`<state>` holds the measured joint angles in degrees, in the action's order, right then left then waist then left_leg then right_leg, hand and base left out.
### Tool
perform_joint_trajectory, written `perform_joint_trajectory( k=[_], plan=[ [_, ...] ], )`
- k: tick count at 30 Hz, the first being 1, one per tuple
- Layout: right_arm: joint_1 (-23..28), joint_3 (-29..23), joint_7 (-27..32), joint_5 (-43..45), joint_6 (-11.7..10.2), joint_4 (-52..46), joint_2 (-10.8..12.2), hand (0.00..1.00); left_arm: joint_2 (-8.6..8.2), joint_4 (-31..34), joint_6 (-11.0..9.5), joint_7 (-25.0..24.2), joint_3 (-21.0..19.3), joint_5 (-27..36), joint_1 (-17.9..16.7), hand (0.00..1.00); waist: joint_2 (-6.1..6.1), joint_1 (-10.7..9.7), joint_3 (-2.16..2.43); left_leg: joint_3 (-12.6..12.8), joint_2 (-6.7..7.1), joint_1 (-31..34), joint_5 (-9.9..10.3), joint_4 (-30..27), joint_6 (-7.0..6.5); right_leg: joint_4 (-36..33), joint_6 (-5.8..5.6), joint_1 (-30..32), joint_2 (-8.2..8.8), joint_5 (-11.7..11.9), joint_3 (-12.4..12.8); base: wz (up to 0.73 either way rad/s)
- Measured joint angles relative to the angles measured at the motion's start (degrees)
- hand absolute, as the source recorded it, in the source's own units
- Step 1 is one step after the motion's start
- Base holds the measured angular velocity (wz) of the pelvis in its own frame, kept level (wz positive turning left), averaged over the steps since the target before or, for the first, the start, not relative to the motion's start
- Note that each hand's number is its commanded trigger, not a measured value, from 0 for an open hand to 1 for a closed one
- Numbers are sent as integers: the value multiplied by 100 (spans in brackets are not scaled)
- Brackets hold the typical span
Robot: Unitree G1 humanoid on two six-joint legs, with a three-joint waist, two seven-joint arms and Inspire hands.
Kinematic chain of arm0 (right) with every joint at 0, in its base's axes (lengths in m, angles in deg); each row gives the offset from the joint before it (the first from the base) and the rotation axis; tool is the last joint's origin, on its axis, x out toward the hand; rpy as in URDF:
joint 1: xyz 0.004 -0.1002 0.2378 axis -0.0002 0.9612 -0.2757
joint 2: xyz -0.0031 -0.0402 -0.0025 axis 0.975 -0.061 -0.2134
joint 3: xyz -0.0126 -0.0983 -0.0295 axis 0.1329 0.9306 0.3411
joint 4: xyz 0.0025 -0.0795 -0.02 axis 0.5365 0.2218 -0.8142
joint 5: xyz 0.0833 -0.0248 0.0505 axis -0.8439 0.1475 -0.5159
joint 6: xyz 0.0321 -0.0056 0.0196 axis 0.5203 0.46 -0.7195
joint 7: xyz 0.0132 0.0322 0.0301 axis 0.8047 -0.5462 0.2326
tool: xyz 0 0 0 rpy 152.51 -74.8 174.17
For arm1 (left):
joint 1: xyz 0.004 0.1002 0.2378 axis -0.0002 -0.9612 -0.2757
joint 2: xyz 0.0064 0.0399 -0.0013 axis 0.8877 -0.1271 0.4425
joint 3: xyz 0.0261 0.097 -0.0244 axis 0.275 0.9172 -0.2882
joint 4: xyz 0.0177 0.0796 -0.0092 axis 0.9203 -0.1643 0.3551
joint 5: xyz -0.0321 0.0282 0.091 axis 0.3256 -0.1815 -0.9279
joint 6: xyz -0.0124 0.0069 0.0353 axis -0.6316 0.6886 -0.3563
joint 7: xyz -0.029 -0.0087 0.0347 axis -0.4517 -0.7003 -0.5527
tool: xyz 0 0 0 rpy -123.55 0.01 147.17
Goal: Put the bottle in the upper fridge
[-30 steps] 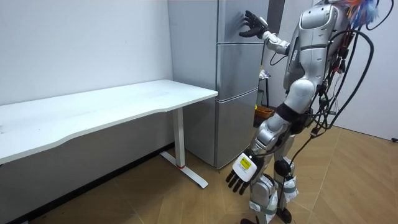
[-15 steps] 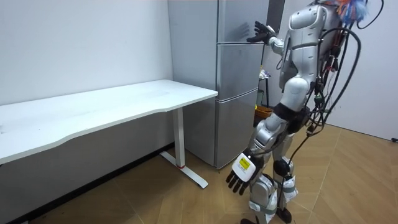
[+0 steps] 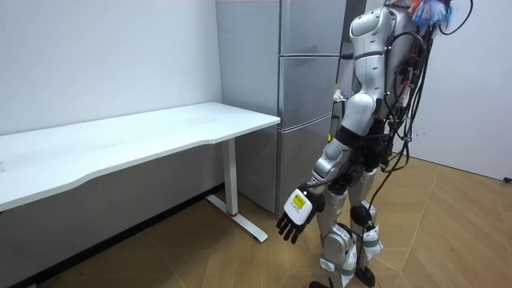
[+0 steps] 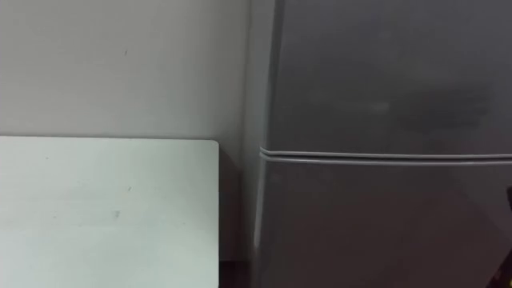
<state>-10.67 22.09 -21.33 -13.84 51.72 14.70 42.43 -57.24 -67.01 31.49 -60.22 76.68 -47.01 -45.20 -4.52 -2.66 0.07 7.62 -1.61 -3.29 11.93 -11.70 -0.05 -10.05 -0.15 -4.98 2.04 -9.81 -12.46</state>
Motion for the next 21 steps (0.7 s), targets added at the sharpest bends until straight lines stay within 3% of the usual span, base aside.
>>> perform_joint_trajectory(
  k=[5,11,16,21],
  plan=[
    [571,-65,312,-135,4,298,203,0,-17,-34,4,140,-22,285,-69,0,73,4,-25,109,-9,-94,6,41,4,26,-4,-11,-11,-5,103,-12],
    [1096,-39,677,-711,-4,1088,919,0,-94,-4,-93,402,-74,772,-78,0,171,8,-16,162,-6,-113,6,51,3,12,-7,8,-8,-43,178,-4],
    [1467,59,707,-740,1,1979,1457,0,-263,56,-109,508,-96,830,-68,0,294,-37,40,173,14,-160,6,94,-1,-64,-15,6,17,-83,168,0],
    [1476,324,433,-694,68,3283,1593,0,-316,26,-223,514,-117,1044,-65,0,324,-12,26,188,24,-239,8,152,0,-62,-22,-5,17,-125,255,-3]
  ],
)
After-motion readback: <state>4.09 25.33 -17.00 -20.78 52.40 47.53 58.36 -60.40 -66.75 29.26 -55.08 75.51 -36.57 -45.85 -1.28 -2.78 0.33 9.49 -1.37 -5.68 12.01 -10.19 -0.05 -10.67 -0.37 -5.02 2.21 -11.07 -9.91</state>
